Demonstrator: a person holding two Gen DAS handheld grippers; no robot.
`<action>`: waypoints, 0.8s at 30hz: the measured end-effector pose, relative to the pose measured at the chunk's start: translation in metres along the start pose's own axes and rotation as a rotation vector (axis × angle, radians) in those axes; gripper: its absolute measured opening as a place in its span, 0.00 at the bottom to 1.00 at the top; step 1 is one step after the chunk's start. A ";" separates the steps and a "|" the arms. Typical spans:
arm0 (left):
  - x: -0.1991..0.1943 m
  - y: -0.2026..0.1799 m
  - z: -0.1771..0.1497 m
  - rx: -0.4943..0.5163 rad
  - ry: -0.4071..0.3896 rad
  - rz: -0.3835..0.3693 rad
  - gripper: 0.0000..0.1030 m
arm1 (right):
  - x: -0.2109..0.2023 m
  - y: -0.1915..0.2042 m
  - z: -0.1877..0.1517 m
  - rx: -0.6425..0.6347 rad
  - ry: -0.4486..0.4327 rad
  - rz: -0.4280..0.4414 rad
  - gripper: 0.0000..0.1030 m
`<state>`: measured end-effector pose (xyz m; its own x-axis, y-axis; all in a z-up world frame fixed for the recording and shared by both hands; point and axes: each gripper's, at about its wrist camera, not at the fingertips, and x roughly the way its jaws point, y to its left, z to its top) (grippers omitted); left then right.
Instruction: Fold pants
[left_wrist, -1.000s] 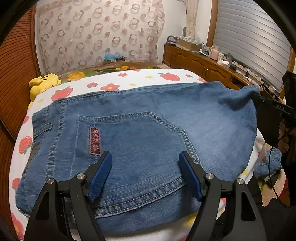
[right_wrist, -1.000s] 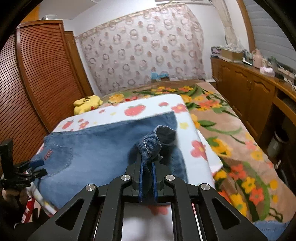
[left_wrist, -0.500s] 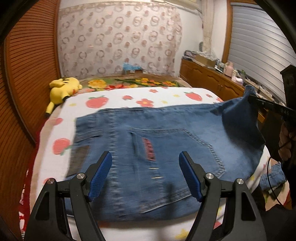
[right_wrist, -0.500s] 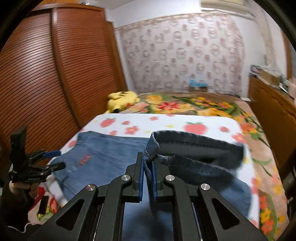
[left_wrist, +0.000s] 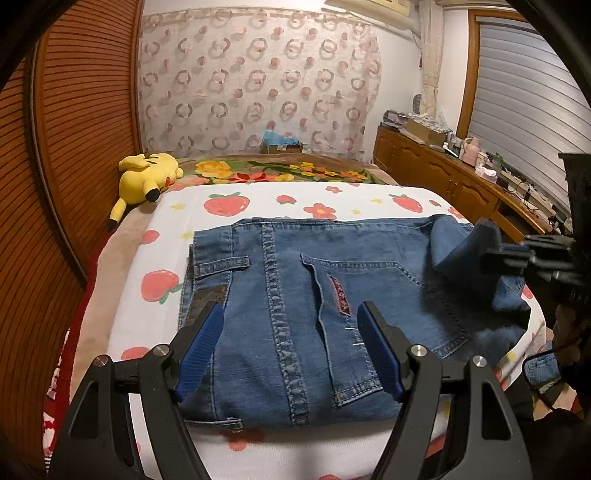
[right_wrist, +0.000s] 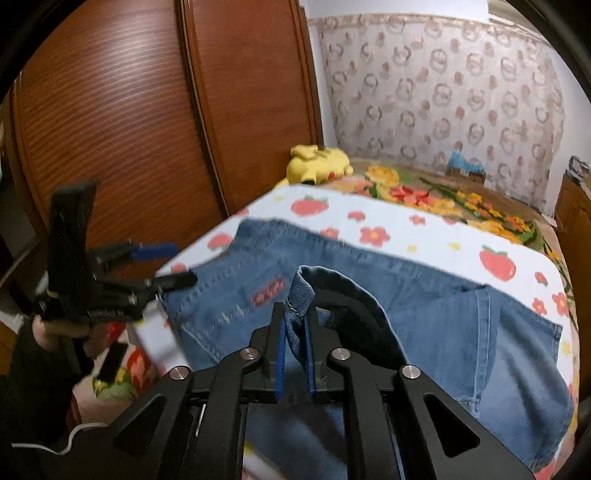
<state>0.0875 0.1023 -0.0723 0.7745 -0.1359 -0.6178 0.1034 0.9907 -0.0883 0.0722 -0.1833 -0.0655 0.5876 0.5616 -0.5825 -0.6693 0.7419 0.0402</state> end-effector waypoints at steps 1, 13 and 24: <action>0.001 -0.002 0.000 0.004 0.000 -0.004 0.74 | 0.002 -0.004 0.000 -0.001 0.004 -0.010 0.20; 0.012 -0.040 0.004 0.054 0.013 -0.074 0.74 | 0.017 -0.053 0.015 0.035 -0.002 -0.152 0.36; 0.016 -0.073 0.011 0.106 0.015 -0.131 0.74 | 0.054 -0.073 0.026 0.141 0.054 -0.239 0.41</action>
<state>0.0993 0.0280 -0.0668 0.7408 -0.2636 -0.6179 0.2693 0.9592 -0.0863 0.1643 -0.1978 -0.0788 0.6937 0.3467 -0.6314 -0.4425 0.8967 0.0063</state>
